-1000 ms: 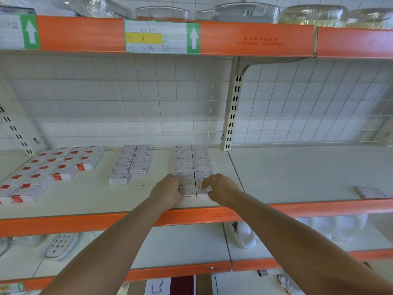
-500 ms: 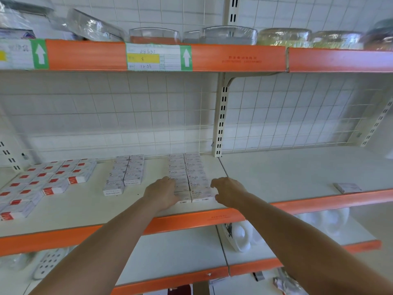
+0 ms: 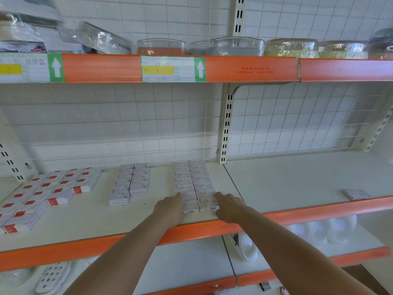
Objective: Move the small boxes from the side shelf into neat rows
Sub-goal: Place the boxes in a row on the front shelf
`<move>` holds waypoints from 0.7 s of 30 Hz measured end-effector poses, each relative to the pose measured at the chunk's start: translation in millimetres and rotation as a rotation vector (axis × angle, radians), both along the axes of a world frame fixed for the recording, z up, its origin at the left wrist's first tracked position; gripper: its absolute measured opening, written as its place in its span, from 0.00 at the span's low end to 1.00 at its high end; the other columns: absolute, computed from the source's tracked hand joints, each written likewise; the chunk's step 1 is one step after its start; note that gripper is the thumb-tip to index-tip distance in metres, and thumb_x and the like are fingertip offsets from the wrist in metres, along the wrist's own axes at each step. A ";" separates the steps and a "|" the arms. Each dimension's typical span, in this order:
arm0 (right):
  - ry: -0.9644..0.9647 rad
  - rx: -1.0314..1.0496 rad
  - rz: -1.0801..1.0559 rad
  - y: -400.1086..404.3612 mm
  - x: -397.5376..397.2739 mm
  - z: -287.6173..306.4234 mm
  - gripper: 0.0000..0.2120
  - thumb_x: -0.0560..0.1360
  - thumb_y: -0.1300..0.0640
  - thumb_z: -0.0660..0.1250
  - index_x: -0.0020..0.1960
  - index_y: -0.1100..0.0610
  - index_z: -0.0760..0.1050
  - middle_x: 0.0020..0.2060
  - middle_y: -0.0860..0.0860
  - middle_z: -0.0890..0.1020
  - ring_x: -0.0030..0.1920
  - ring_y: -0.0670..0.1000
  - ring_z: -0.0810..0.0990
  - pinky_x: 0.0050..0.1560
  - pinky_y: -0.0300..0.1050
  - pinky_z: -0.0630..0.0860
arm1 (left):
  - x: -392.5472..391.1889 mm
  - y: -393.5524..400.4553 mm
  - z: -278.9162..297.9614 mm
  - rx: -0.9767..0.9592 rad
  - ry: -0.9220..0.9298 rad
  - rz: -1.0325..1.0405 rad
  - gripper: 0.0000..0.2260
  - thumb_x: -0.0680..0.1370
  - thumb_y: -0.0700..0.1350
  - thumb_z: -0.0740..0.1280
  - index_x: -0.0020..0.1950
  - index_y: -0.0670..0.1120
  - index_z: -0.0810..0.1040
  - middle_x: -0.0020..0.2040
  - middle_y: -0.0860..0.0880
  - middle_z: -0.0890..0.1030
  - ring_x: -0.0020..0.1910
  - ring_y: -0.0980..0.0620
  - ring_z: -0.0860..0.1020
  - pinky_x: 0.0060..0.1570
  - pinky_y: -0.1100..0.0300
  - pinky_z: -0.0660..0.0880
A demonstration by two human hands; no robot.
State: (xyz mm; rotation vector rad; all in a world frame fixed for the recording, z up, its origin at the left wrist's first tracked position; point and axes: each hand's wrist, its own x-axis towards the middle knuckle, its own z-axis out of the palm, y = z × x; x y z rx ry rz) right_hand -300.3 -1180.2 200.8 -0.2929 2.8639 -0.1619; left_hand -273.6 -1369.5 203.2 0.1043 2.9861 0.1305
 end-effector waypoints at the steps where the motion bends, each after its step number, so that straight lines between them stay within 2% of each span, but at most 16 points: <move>1: 0.008 0.006 0.006 -1.3 -0.9 0.6 0.20 0.77 0.57 0.60 0.68 0.58 0.63 0.58 0.58 0.75 0.58 0.59 0.76 0.51 0.49 0.71 | -0.4 -0.5 0.9 -0.005 0.007 -0.005 0.14 0.79 0.43 0.59 0.63 0.42 0.65 0.56 0.43 0.76 0.54 0.44 0.77 0.44 0.56 0.69; 6: 0.059 0.014 0.021 1.6 -1.0 -1.0 0.17 0.78 0.57 0.59 0.66 0.57 0.64 0.56 0.57 0.76 0.55 0.58 0.77 0.47 0.48 0.70 | 0.7 -4.1 2.3 -0.008 0.044 -0.025 0.12 0.79 0.42 0.58 0.62 0.42 0.66 0.54 0.44 0.76 0.45 0.46 0.73 0.41 0.57 0.67; 9: 0.073 0.006 0.027 -0.2 -0.1 0.5 0.18 0.77 0.58 0.60 0.66 0.57 0.63 0.57 0.55 0.76 0.56 0.57 0.76 0.48 0.49 0.71 | 1.1 -2.9 4.3 -0.008 0.058 -0.026 0.14 0.78 0.45 0.61 0.62 0.44 0.67 0.55 0.45 0.76 0.51 0.46 0.76 0.42 0.57 0.69; 13: 0.102 -0.014 0.023 -0.7 1.1 10.2 0.22 0.77 0.60 0.61 0.70 0.56 0.62 0.61 0.55 0.75 0.59 0.57 0.75 0.52 0.49 0.72 | -7.5 1.5 11.5 -0.025 0.087 -0.054 0.17 0.77 0.51 0.63 0.62 0.45 0.68 0.58 0.47 0.75 0.56 0.46 0.74 0.46 0.56 0.69; 21: 0.113 -0.002 0.021 16.5 5.3 27.2 0.27 0.78 0.58 0.61 0.75 0.54 0.58 0.66 0.54 0.72 0.64 0.56 0.73 0.58 0.50 0.72 | -19.4 19.1 23.6 -0.013 0.111 -0.140 0.18 0.78 0.53 0.61 0.65 0.47 0.68 0.61 0.48 0.74 0.59 0.47 0.73 0.50 0.56 0.70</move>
